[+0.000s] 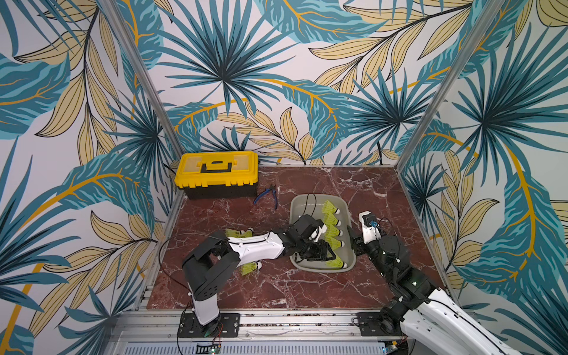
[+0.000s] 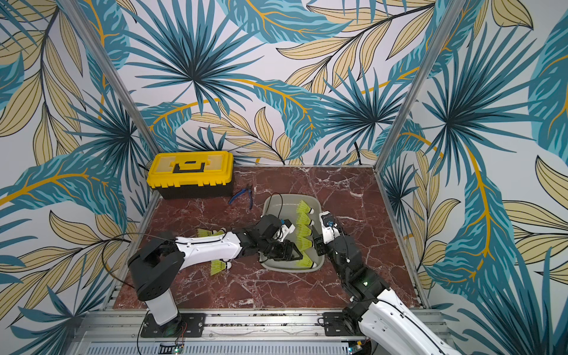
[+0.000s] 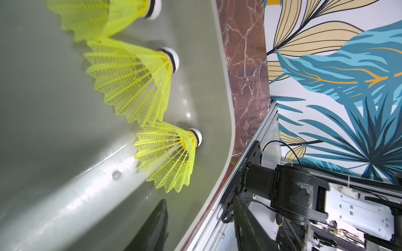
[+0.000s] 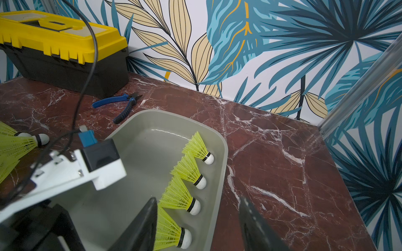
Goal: Put the shuttlecocks into the storage box
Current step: Adjust the shuttlecock in the storage box, then pick up the shuttlecock at the center of the board.
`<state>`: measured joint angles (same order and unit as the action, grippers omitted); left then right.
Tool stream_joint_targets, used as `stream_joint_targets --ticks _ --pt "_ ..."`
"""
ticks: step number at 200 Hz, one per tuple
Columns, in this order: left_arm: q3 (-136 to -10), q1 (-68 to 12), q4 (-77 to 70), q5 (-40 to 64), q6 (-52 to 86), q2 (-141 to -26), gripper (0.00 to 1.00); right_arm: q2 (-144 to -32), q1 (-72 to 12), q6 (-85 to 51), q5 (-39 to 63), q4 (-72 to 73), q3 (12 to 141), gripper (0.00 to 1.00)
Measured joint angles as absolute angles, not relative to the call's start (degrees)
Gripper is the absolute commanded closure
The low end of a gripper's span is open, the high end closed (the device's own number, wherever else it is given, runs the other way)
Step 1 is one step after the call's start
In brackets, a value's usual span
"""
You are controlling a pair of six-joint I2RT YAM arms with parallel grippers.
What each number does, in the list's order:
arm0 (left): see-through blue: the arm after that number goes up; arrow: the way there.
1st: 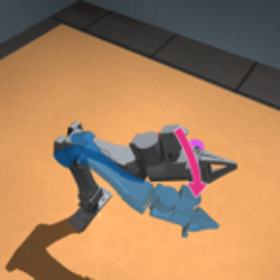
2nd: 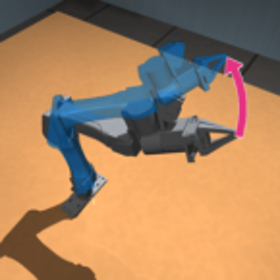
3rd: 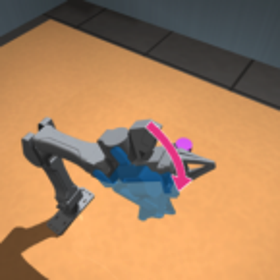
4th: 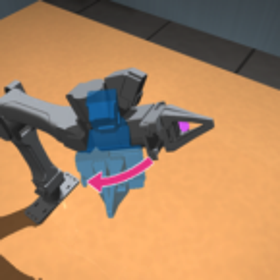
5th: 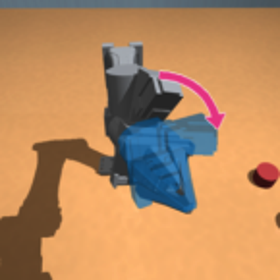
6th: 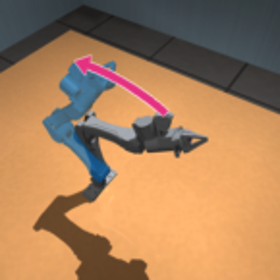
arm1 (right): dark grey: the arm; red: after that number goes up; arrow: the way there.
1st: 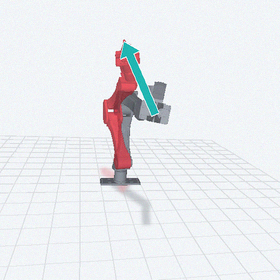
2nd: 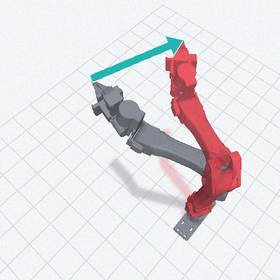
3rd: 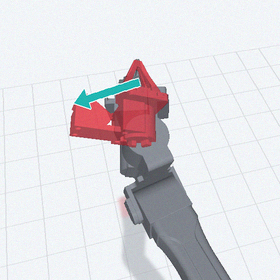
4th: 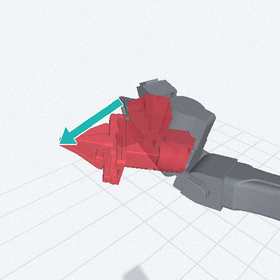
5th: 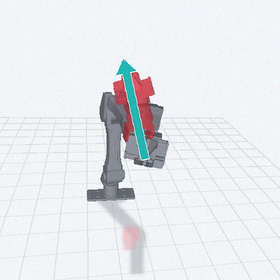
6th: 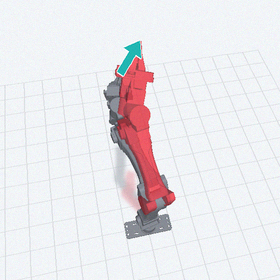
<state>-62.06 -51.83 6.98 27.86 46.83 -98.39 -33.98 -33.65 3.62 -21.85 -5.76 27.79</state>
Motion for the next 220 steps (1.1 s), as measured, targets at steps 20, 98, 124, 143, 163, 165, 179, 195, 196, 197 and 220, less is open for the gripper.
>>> stream_joint_targets --ticks 20,98,124,143,163,165,179,195,196,197,220 --pt "-61.87 -49.69 9.43 24.99 44.93 -93.06 0.49 -33.85 -33.65 3.42 -21.85 -5.96 27.79 0.4" --pt "-53.3 -34.61 21.17 10.31 39.0 -74.08 0.47 -34.17 -33.65 1.08 -21.85 -6.48 27.81 0.4" --pt "-50.24 -30.02 24.34 4.67 37.56 -69.36 0.43 -35.05 -33.65 -0.05 -21.85 -7.62 28.16 0.4" --pt "-48.18 -27.0 25.67 0.58 36.82 -66.59 0.41 -35.51 -33.65 -0.6 -21.85 -8.14 28.25 0.4" --pt "-45.84 -23.44 26.02 -1.58 36.84 -64.45 0.41 -35.66 -33.65 -0.86 -21.85 -8.51 28.29 0.4" --pt "-45.56 -23.09 26.0 -1.72 36.86 -64.29 0.41 -35.66 -33.65 -0.86 -21.85 -8.56 28.29 0.4" --pt "-43.92 -21.17 25.93 -2.48 37.65 -63.37 0.41 -35.73 -33.65 -0.89 -21.85 -8.71 28.29 0.4" --pt "-42.11 -20.03 25.21 -2.85 39.09 -62.89 0.42 -35.81 -33.65 -0.91 -21.85 -8.75 28.29 0.4" --pt "-42.04 -20.01 25.12 -2.83 39.2 -62.89 0.42 -35.81 -33.65 -0.91 -21.85 -8.73 28.29 0.4" --pt "-41.82 -19.94 25.02 -2.83 39.51 -62.89 0.42 -35.81 -33.65 -0.91 -21.85 -8.73 28.29 0.4" --pt "-38.96 -18.9 22.65 -1.65 42.24 -63.18 0.45 -36.14 -33.65 -0.95 -21.82 -8.75 28.29 0.4"
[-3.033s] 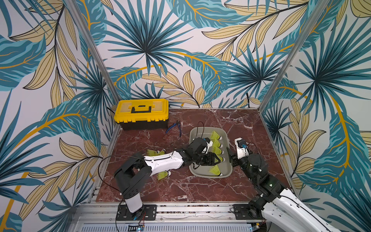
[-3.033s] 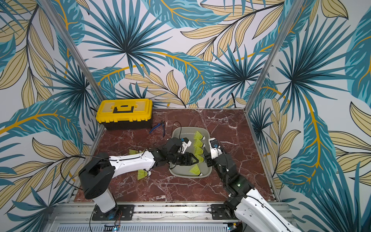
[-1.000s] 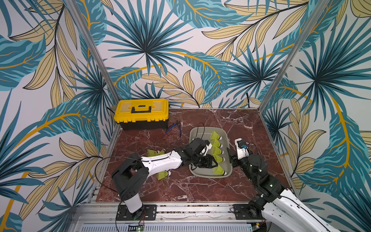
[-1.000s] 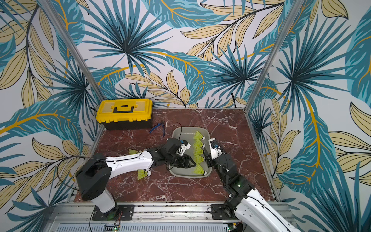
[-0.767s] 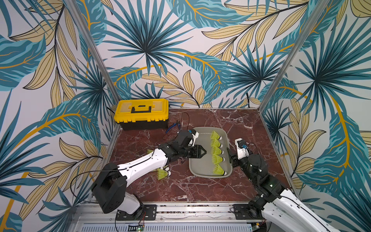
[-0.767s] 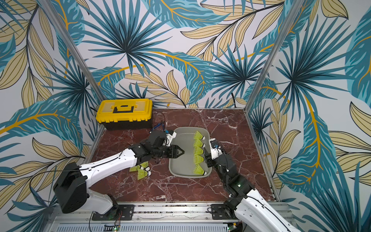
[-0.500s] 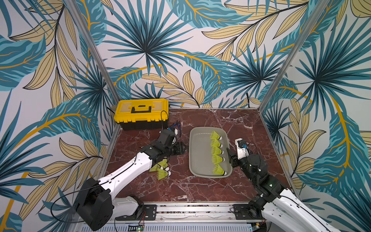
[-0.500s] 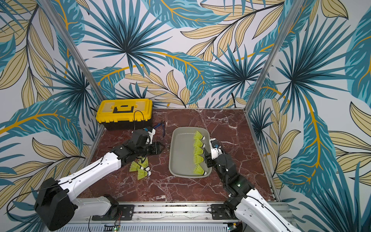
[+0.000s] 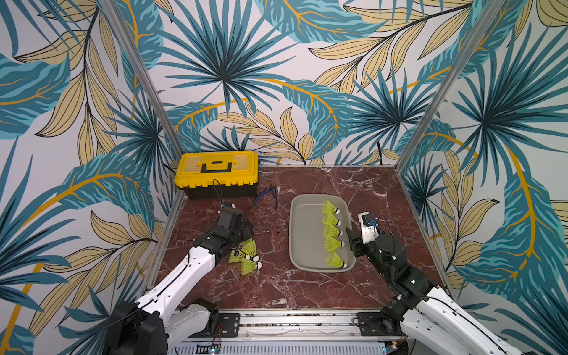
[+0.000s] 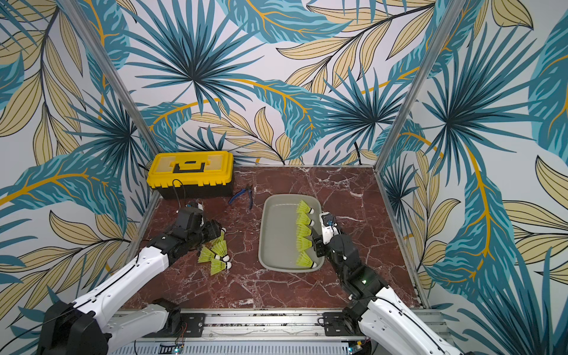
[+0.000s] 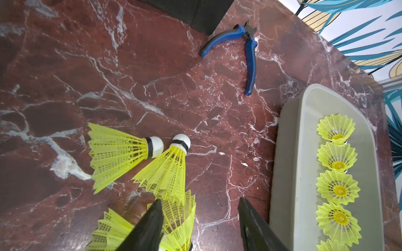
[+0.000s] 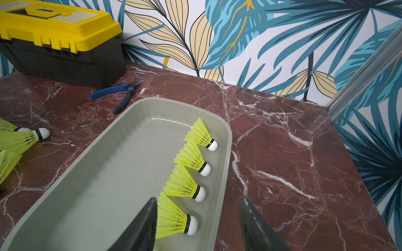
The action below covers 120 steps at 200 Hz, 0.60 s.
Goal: Put the shuttlecocks into the storage box
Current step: Pick up the shuttlecock at the center of the board.
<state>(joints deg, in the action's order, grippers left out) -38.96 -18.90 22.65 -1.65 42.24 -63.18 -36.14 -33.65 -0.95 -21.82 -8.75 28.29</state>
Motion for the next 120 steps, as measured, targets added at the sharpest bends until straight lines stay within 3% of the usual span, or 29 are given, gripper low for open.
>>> stream_joint_targets --ticks 120 --pt "-37.23 -16.29 15.18 3.77 49.39 -70.96 0.46 -36.18 -33.65 -0.93 -21.85 -8.84 28.29 0.4"
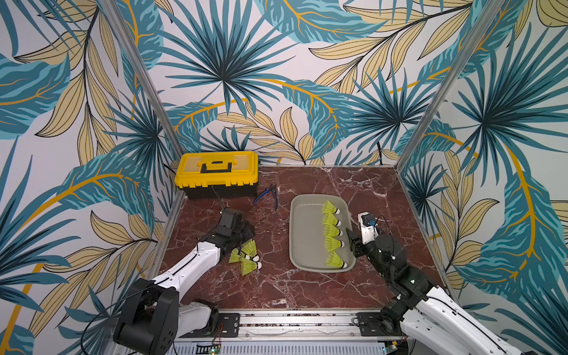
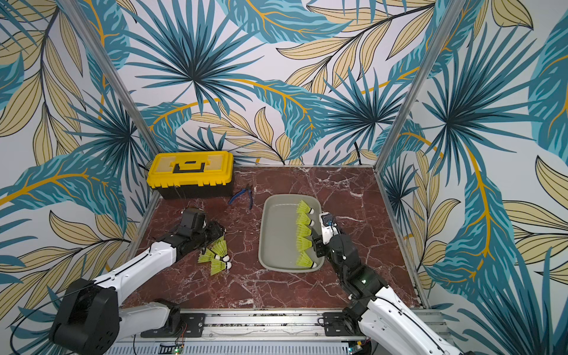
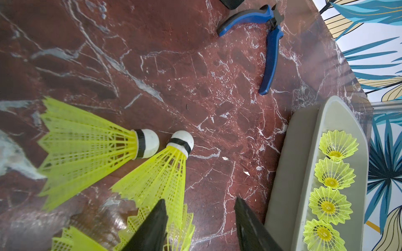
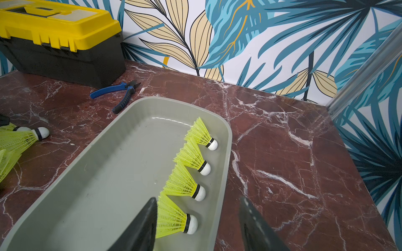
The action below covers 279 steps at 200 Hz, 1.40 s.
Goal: Put the shuttlecocks into the storage box
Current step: Pick up the shuttlecock at the center of the board.
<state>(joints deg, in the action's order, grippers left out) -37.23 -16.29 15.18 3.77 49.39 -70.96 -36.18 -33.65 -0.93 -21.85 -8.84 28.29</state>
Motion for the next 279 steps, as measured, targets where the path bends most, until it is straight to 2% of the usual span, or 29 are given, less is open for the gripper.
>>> stream_joint_targets --ticks 100,184,199,240,279 --pt "-37.23 -16.23 17.67 0.95 48.97 -66.98 0.42 -36.99 -33.65 -1.13 -21.82 -8.82 28.29 0.4" --pt "-34.94 -16.23 17.74 0.25 49.28 -67.57 0.44 -37.69 -33.65 -1.34 -21.82 -8.82 28.29 0.4" --pt "-34.72 -16.23 17.08 0.69 49.5 -69.01 0.48 -37.69 -33.65 -1.34 -21.82 -8.82 28.29 0.4" --pt "-34.72 -16.12 13.5 1.54 49.65 -72.69 0.68 -37.67 -33.65 -1.39 -21.8 -8.82 28.29 0.4" --pt "-34.72 -16.05 11.09 1.76 49.08 -74.65 0.94 -37.67 -33.65 -1.56 -21.67 -8.82 28.29 0.4"
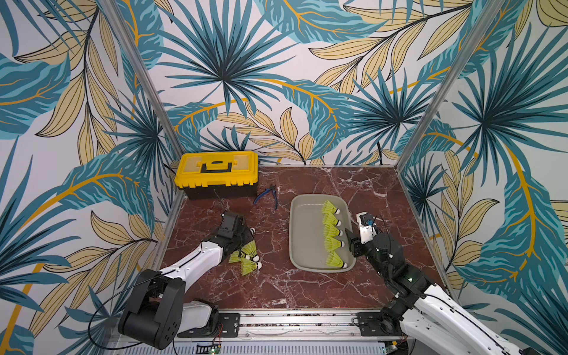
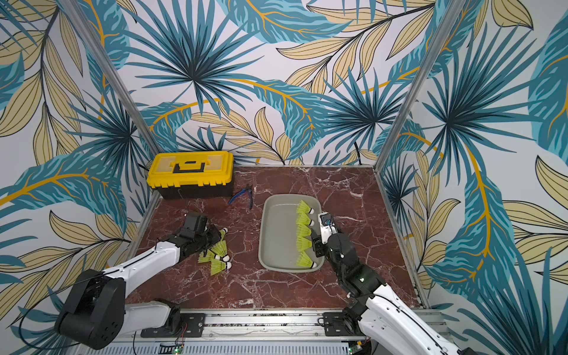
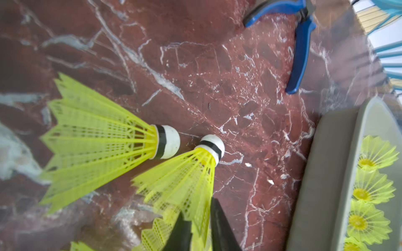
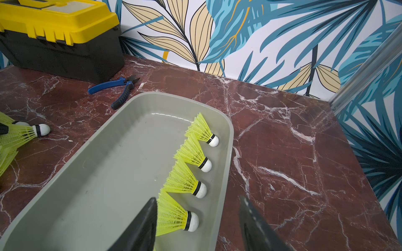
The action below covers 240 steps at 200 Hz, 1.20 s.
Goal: Put the shuttlecocks into the storage box
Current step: Pick up the shuttlecock at the center of the board, then place the shuttlecock in the storage box.
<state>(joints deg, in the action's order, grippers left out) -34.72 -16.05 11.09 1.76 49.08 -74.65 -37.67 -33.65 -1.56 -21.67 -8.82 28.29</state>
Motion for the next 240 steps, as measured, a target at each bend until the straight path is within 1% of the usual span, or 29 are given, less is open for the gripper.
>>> stream_joint_targets --ticks 18,59,97,124,166,207,240 --pt "-34.72 -16.05 10.04 2.81 48.23 -74.7 1.0 -37.69 -33.65 -1.56 -21.58 -8.82 28.29 0.4" --pt "-34.94 -16.05 7.73 8.93 45.04 -73.71 1.0 -38.2 -33.65 -1.26 -19.68 -8.58 28.29 0.4" --pt "-39.46 -16.16 9.1 18.7 40.21 -72.71 1.0 -42.28 -33.65 2.17 -11.9 -6.26 29.19 0.4" --pt "-45.06 -17.61 11.73 24.8 37.04 -72.44 1.0 -48.93 -33.65 6.07 -5.13 -3.99 31.7 0.4" --pt "-51.2 -21.28 16.12 30.96 34.57 -72.77 1.0 -62.04 -33.69 13.39 5.65 1.17 37.58 0.4" --pt "-54.28 -22.87 19.18 35.53 33.8 -75.5 1.0 -71.42 -33.71 20.58 14.44 4.62 41.69 0.4" --pt "-54.7 -23.22 20.84 38.37 33.36 -76.44 1.0 -76.05 -33.71 24.64 19.66 4.67 45.56 0.38"
